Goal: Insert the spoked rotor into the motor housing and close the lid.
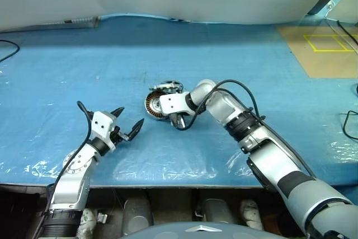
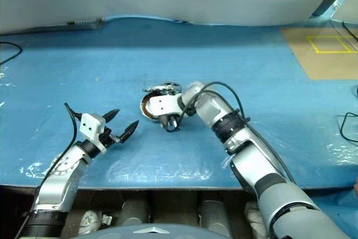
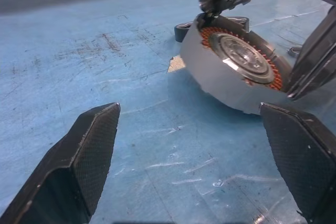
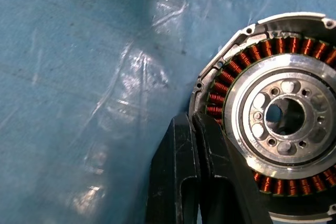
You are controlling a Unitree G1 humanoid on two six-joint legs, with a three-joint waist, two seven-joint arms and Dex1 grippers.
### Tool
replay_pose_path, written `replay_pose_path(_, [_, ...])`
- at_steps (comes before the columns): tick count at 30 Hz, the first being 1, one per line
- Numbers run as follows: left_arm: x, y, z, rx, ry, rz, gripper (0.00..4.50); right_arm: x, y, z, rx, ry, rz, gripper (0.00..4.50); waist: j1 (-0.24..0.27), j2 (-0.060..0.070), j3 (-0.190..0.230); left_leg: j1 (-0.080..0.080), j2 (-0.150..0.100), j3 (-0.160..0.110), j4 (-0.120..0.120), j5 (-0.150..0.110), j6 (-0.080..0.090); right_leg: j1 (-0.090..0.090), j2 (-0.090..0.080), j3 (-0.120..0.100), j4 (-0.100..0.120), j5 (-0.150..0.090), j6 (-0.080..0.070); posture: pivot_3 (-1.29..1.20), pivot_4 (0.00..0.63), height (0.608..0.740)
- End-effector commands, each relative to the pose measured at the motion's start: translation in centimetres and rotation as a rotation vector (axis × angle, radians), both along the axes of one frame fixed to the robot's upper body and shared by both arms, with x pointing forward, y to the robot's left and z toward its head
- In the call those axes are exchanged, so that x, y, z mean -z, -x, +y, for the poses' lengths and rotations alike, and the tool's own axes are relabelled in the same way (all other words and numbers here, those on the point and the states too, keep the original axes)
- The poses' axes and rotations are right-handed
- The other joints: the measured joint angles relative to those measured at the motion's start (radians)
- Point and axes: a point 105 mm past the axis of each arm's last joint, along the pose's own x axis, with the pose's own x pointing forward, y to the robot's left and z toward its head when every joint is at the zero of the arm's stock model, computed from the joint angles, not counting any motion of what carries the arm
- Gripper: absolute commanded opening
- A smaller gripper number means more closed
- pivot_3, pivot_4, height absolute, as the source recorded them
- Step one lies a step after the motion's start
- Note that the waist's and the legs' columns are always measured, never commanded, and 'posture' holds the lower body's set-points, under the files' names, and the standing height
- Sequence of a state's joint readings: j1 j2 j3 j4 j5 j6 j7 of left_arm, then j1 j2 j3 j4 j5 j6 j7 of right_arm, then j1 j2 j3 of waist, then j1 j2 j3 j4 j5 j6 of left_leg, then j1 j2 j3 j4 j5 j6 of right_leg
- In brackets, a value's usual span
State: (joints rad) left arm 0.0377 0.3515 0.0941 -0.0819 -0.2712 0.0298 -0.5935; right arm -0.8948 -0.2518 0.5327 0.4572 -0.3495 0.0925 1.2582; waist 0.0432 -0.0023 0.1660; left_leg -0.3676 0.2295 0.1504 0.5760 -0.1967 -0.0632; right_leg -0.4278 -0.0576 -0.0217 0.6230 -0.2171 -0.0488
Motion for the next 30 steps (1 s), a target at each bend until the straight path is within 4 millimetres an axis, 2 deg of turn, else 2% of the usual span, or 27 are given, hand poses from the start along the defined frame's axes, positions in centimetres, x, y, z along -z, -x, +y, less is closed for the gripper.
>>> replay_pose_path(1, [-0.6,-0.1,-0.1,0.015,0.003,-0.034,4.50,0.1,1.1,-0.3,-0.020,0.007,0.024,0.01,0.000,0.000,0.000,0.000,0.000,0.000,0.000,0.000,0.000,0.000,0.000,0.000,0.000,0.000,0.000,0.00,0.150,0.740])
replay_pose_path(7, [-0.2,-0.3,0.0,0.027,0.002,-0.029,4.50,0.2,2.2,-1.3,0.002,0.010,0.052,0.01,0.001,0.000,0.000,0.001,0.000,0.000,0.000,0.000,0.000,0.000,0.000,0.001,0.000,0.000,0.000,0.00,0.150,0.740])
replay_pose_path(20, [-0.3,-0.8,-0.6,0.054,0.002,-0.031,4.50,-2.4,3.9,-0.3,0.114,-0.124,0.070,0.01,0.001,0.000,0.000,0.001,0.000,0.000,0.000,0.002,-0.003,0.000,0.000,0.001,0.000,0.000,0.000,0.00,0.150,0.740])
replay_pose_path(23, [-0.4,-1.0,-0.8,0.065,0.003,-0.032,4.50,-3.1,3.9,-0.4,0.142,-0.148,0.058,0.64,0.001,0.000,0.000,0.001,0.000,0.000,0.000,0.002,-0.004,0.000,0.000,0.001,0.000,0.000,0.000,0.00,0.150,0.740])
replay_pose_path(29, [-0.7,-1.5,-1.3,0.091,0.001,-0.035,4.50,-6.4,3.8,-1.4,0.203,-0.232,0.045,2.65,0.001,0.000,0.000,0.001,-0.001,0.000,0.000,0.002,-0.004,0.000,0.000,0.002,0.000,0.000,0.000,0.00,0.150,0.740])
replay_pose_path(30, [-0.8,-1.5,-1.3,0.096,0.001,-0.036,4.50,-6.8,3.8,-1.8,0.215,-0.244,0.050,2.65,0.001,0.000,0.000,0.001,-0.001,0.000,0.000,0.002,-0.004,0.000,0.000,0.002,0.000,0.000,0.000,0.00,0.150,0.740])
